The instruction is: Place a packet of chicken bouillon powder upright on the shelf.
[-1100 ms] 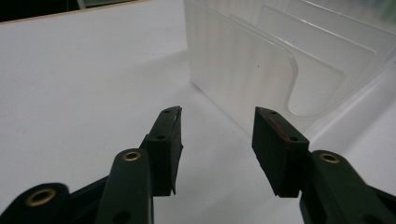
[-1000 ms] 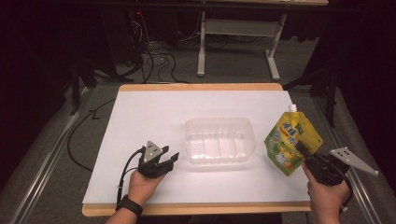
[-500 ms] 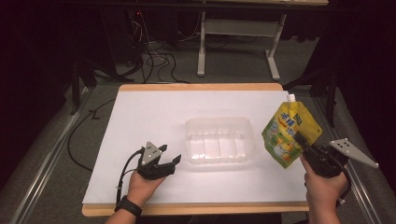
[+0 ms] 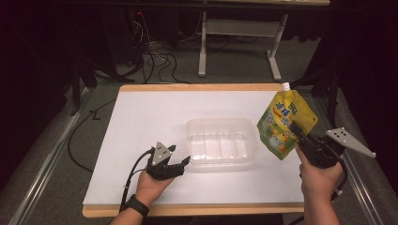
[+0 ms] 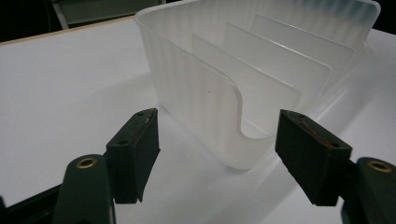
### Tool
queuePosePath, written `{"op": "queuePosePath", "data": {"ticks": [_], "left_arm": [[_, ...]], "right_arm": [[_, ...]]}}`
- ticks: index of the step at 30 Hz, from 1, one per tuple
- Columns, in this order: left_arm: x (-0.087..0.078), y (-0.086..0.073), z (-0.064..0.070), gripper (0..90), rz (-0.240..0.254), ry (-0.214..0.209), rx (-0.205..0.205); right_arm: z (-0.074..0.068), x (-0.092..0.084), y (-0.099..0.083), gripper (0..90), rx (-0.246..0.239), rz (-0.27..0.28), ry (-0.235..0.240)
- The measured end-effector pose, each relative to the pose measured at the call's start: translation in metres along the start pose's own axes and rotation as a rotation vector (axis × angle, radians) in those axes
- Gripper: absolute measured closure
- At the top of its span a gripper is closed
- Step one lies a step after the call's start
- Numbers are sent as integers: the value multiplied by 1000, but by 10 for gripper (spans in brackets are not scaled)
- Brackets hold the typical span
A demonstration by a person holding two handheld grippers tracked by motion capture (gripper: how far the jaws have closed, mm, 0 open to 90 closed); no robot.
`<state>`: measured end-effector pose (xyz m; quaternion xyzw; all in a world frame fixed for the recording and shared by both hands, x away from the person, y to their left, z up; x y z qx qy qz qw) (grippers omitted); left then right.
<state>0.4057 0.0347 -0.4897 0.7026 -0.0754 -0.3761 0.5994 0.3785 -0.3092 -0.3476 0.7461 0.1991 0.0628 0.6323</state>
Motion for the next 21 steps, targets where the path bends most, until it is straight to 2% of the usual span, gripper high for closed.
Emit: {"op": "queuePosePath", "data": {"ticks": [6, 9, 10, 12, 13, 21], "left_arm": [[4, 1, 4, 310, -6, -6, 6], [4, 1, 4, 311, -5, -9, 10], [3, 1, 4, 311, -8, -9, 10], [2, 0, 3, 311, -10, -11, 14], [1, 0, 3, 311, -9, -13, 19], [-3, 1, 2, 316, -4, -22, 22]], "right_arm": [[-17, 13, 8, 900, -5, 11, 25], [-22, 17, 11, 900, -3, 15, 23], [-28, 21, 13, 900, 3, 21, 29], [-30, 22, 13, 900, 1, 21, 30], [-35, 27, 13, 900, -3, 15, 35], [-44, 46, 3, 900, -2, -15, 30]]}}
Point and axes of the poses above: each handheld gripper's, and its own axes: x roughly forward along the jaws, y roughly out of its top, z roughly to its right, the point moved 9 cm from there along x, roughly forward along the jaws, and after that the axes turned 6 degrees about y, right-handed, at the moved point
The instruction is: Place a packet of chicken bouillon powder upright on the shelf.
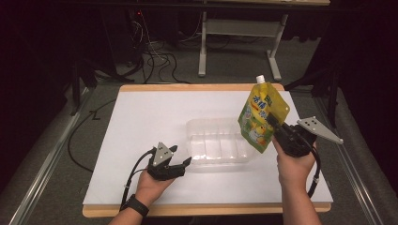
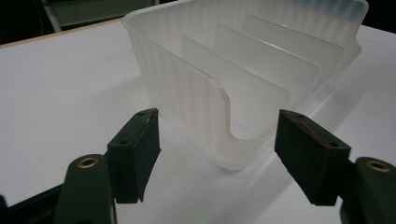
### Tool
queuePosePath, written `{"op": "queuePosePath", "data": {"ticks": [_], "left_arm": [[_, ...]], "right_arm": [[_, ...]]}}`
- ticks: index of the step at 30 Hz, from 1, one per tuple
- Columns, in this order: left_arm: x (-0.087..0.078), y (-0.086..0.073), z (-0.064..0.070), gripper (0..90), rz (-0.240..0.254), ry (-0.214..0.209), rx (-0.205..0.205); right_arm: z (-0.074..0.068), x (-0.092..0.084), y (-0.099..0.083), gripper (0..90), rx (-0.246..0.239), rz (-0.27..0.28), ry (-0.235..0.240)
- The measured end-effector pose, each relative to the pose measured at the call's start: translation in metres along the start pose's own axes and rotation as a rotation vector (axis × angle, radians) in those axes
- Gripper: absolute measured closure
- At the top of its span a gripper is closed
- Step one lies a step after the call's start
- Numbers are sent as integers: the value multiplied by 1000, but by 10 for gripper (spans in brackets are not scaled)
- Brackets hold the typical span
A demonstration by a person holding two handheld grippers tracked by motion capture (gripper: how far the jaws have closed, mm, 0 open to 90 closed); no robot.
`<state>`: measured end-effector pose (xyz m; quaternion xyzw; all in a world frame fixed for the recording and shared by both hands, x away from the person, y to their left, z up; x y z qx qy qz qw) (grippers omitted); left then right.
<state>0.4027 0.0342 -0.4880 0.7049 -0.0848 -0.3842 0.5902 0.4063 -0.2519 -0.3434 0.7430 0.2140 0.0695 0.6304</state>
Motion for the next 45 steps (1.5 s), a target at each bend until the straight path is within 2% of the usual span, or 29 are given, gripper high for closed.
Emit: {"op": "queuePosePath", "data": {"ticks": [12, 15, 17, 20, 27, 32, 39, 45], "left_arm": [[1, 2, 0, 333, 10, 2, -8], [6, 4, -2, 357, 11, 8, -48], [9, 4, -2, 369, 11, 14, -56], [15, 3, -1, 382, -5, 25, -36], [25, 1, 0, 403, -13, 36, -29], [28, 0, 0, 416, -20, 52, -23], [30, -2, 2, 429, -33, 69, 10], [30, -2, 1, 446, -33, 84, 13]], "right_arm": [[-2, 23, -18, 900, -22, -46, -38], [0, 26, -20, 900, -21, -43, -47], [0, 28, -22, 900, -22, -45, -48], [2, 33, -27, 900, -21, -51, -53], [6, 37, -35, 900, -20, -54, -59], [9, 40, -39, 900, -6, -51, -46], [7, 43, -41, 900, -13, -39, -41], [8, 44, -46, 900, -7, -28, -40]]}}
Point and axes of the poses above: each handheld gripper's, and its own axes: x roughly forward along the jaws, y roughly out of its top, z roughly to its right, the point moved 9 cm from there along x, roughly forward along the jaws, and after that the axes turned 6 degrees about y, right-handed, at the moved point
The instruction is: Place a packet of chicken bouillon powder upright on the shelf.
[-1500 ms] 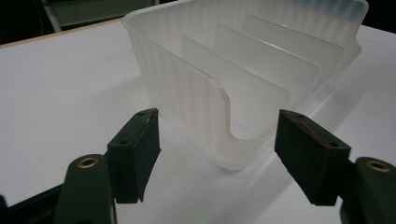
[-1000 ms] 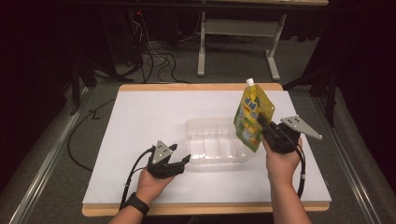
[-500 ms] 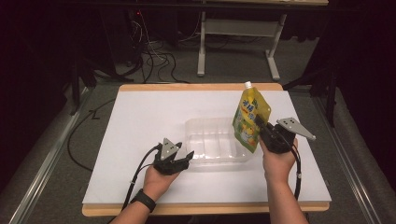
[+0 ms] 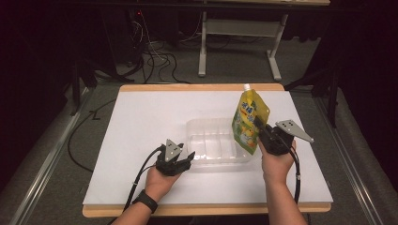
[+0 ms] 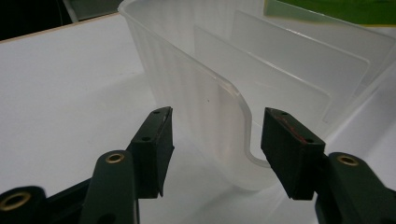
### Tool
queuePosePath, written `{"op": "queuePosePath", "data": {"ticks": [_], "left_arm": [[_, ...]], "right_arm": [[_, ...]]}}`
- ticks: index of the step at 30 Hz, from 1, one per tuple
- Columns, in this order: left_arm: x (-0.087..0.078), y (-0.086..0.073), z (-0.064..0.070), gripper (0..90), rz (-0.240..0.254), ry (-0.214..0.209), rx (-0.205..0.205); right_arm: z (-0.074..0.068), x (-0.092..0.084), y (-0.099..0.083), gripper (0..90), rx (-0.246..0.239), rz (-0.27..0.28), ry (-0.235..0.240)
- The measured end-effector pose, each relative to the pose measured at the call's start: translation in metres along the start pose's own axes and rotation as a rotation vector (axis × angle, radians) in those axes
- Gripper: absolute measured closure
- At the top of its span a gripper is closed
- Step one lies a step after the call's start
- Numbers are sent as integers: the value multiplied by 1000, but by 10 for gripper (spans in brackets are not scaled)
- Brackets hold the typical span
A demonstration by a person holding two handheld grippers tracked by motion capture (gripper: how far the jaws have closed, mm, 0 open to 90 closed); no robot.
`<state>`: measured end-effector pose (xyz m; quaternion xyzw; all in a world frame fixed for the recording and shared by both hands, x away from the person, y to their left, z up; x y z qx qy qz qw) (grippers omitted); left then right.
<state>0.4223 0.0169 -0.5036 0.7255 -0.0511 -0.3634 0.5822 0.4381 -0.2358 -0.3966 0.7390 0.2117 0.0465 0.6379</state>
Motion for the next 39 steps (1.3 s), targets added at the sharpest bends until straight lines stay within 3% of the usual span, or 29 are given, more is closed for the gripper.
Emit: {"op": "queuePosePath", "data": {"ticks": [13, 22, 39], "left_arm": [[-1, 0, 1, 468, 4, 12, 17], [-1, 0, 2, 475, 2, 13, 20], [-1, 1, 3, 481, 1, 11, 19]], "right_arm": [[1, 3, -7, 900, -5, 15, 5], [-2, 2, -9, 900, -43, 19, 3], [1, 1, -23, 900, -63, -27, -5]]}}
Point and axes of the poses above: each handheld gripper's, and its own axes: x roughly forward along the jaws, y roughly out of its top, z roughly to its right, the point moved 9 cm from there along x, roughly forward along the jaws, and after that the axes turned 6 degrees about y, right-handed, at the moved point
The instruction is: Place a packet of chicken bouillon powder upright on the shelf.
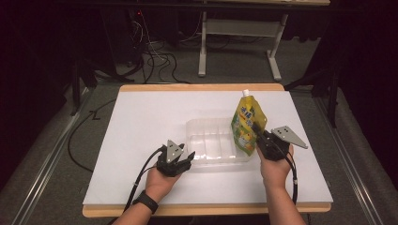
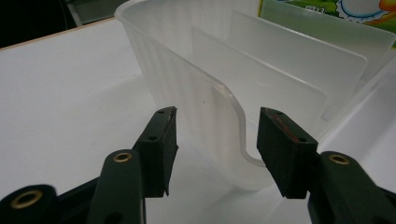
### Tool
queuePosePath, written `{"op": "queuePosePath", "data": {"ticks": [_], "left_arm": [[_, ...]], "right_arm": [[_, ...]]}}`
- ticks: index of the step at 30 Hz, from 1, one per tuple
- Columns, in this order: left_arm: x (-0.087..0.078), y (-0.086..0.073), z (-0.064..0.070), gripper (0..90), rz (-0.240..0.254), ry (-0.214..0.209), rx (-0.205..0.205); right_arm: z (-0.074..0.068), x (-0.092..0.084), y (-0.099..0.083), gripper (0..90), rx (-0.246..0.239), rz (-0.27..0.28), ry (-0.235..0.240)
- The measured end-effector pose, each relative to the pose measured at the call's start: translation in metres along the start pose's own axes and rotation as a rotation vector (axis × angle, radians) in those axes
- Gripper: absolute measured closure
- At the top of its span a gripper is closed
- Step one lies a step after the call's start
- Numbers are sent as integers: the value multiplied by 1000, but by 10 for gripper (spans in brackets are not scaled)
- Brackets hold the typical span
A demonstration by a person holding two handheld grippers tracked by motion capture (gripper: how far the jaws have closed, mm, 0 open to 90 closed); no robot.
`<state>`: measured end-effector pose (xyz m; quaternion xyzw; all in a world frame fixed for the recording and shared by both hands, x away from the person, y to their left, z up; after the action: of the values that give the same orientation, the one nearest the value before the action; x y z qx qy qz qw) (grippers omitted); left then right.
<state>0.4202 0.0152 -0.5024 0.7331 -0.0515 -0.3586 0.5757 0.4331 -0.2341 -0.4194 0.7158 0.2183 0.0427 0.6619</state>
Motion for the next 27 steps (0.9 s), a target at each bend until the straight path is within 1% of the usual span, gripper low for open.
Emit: {"op": "queuePosePath", "data": {"ticks": [2, 3, 4, 7, 10, 11, 12, 16, 18, 24, 27], "left_arm": [[0, 0, 0, 480, 0, 0, 1], [-1, 0, 0, 479, 0, 1, 0], [-1, 0, 0, 477, 1, 3, 2], [-2, 1, 0, 472, 5, 1, 0], [-2, 2, -1, 461, 8, 2, -1], [-2, 2, -1, 461, 8, 2, -1], [-3, 2, 0, 461, 9, 1, -2], [-3, 2, 0, 461, 10, 2, -3], [-3, 2, 0, 461, 10, 2, -2], [-3, 2, 0, 458, 9, 1, -2], [-4, 2, -1, 454, 10, -1, -10]], "right_arm": [[-1, -1, -1, 900, -12, -8, 1], [-1, -1, -2, 900, -10, -11, -1], [-2, -1, -3, 900, -23, -19, 1], [-3, -2, -6, 900, -29, -29, -1], [-4, -3, -12, 900, -44, -55, -3], [-4, -3, -12, 900, -44, -55, -3], [-4, -3, -17, 900, -48, -71, -3], [-4, -4, -23, 900, -56, -88, -4], [-3, -5, -26, 900, -58, -87, 0], [-4, -5, -27, 896, -59, -87, 1], [-3, -5, -27, 881, -53, -91, 4]]}}
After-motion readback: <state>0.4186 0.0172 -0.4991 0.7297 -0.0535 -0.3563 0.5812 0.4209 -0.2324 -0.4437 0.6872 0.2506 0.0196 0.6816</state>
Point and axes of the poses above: each handheld gripper's, and its own axes: x roughly forward along the jaws, y roughly out of its top, z roughly to its right, the point moved 9 cm from there along x, roughly forward along the jaws, and after that the axes turned 6 degrees about y, right-handed, at the moved point
